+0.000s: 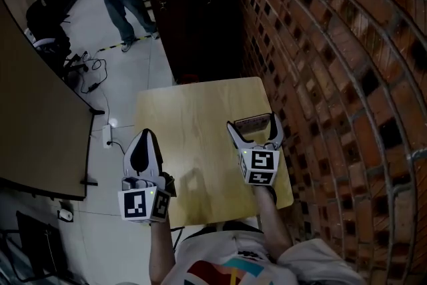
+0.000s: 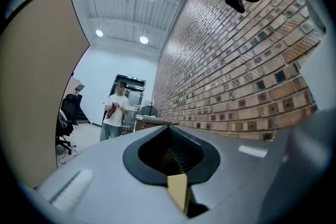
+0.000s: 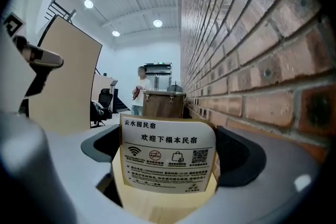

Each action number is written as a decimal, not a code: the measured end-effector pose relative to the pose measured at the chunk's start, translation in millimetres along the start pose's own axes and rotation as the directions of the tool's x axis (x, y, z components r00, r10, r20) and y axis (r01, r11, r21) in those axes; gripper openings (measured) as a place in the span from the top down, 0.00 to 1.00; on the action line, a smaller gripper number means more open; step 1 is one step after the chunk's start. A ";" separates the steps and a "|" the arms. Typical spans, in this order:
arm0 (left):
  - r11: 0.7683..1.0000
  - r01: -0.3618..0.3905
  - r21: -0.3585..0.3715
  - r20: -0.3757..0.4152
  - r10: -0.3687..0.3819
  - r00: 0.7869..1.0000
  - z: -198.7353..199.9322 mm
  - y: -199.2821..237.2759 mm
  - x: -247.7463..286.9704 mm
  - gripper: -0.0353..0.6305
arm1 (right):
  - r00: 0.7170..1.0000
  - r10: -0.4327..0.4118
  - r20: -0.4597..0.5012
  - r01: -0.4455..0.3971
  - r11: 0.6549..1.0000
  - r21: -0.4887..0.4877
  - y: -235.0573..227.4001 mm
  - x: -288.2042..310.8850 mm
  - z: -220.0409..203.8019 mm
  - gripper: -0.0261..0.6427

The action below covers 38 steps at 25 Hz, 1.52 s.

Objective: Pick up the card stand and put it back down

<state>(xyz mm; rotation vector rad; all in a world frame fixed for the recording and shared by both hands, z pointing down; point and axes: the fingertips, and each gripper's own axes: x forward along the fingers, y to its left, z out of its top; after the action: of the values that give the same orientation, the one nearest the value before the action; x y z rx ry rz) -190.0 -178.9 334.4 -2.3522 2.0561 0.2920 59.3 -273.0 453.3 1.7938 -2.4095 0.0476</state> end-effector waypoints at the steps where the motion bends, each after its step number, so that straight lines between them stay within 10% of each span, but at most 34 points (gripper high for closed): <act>1: 1.000 0.002 0.006 0.005 -0.003 1.000 1.8 -2.3 0.0 0.97 | 1.000 0.007 0.013 -0.007 1.000 0.002 0.7 -2.4 10.4 0.15; 11: 0.996 0.016 0.084 0.033 -0.019 0.999 14.3 -15.9 -13.1 0.97 | 0.986 0.069 0.150 -0.075 0.997 0.035 14.9 -61.2 82.8 0.15; 38: 0.995 -0.027 0.099 0.040 0.023 0.999 20.3 -7.2 -32.2 0.96 | 0.980 0.093 0.175 -0.097 0.995 0.020 26.8 -82.2 89.9 0.15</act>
<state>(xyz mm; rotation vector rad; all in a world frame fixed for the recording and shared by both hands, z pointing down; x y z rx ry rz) -189.7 -143.6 318.2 -2.2478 2.0344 0.2280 48.6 -196.7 355.2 1.7615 -2.6267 -0.0687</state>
